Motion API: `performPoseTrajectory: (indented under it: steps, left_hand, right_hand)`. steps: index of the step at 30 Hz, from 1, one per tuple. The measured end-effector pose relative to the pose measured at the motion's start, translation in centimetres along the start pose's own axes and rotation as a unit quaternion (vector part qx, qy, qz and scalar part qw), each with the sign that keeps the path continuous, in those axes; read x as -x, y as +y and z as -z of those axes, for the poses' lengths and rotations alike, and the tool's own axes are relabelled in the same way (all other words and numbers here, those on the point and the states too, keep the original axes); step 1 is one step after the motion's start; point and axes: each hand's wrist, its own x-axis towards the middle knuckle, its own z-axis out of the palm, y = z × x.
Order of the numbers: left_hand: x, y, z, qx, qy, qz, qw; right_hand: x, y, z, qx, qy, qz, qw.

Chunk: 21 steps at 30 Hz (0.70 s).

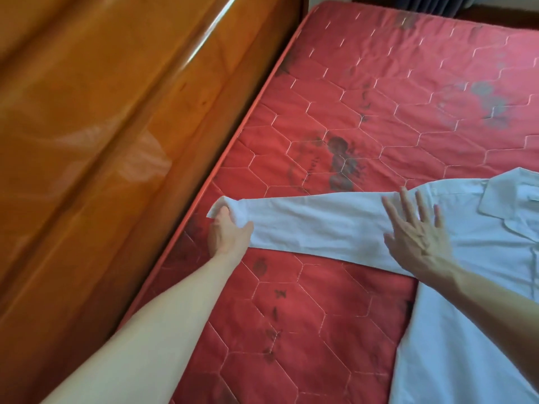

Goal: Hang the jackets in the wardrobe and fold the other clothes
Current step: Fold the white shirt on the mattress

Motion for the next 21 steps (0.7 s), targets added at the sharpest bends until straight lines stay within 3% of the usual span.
performPoseTrajectory:
  steps: [2, 4, 7, 10, 11, 14, 17, 21]
  left_hand:
    - [1.9, 1.4, -1.4, -0.021, -0.013, -0.059, 0.998]
    - [4.1, 3.5, -3.4, -0.041, -0.022, -0.105, 0.993]
    - [8.5, 6.6, -6.2, -0.06, -0.039, -0.137, 0.988]
    - [13.2, 8.6, -9.9, -0.083, -0.064, -0.182, 0.978]
    - [14.8, 9.4, -11.1, -0.08, -0.066, -0.201, 0.974]
    - [19.8, 12.4, -14.0, -0.072, -0.043, -0.247, 0.965]
    - [24.5, 14.7, -16.6, -0.042, -0.069, -0.266, 0.961]
    - [28.5, 16.1, -20.5, -0.053, -0.137, -0.291, 0.945]
  right_hand:
    - [1.8, -2.6, 0.3, -0.116, 0.012, 0.038, 0.992]
    - [3.6, -4.5, 1.5, -0.334, -0.059, -0.001, 0.941]
    - [5.8, -6.1, 4.8, -0.618, -0.18, -0.065, 0.763]
    - [7.5, -5.0, 6.6, -0.73, -0.201, -0.091, 0.646]
    - [7.8, -4.3, 6.8, -0.744, -0.191, -0.096, 0.634]
    - [9.1, -1.4, 7.3, -0.741, -0.108, -0.107, 0.654]
    - [9.9, 3.1, 7.1, -0.732, -0.027, -0.158, 0.662]
    - [9.6, 8.9, 6.3, -0.699, -0.062, -0.211, 0.681]
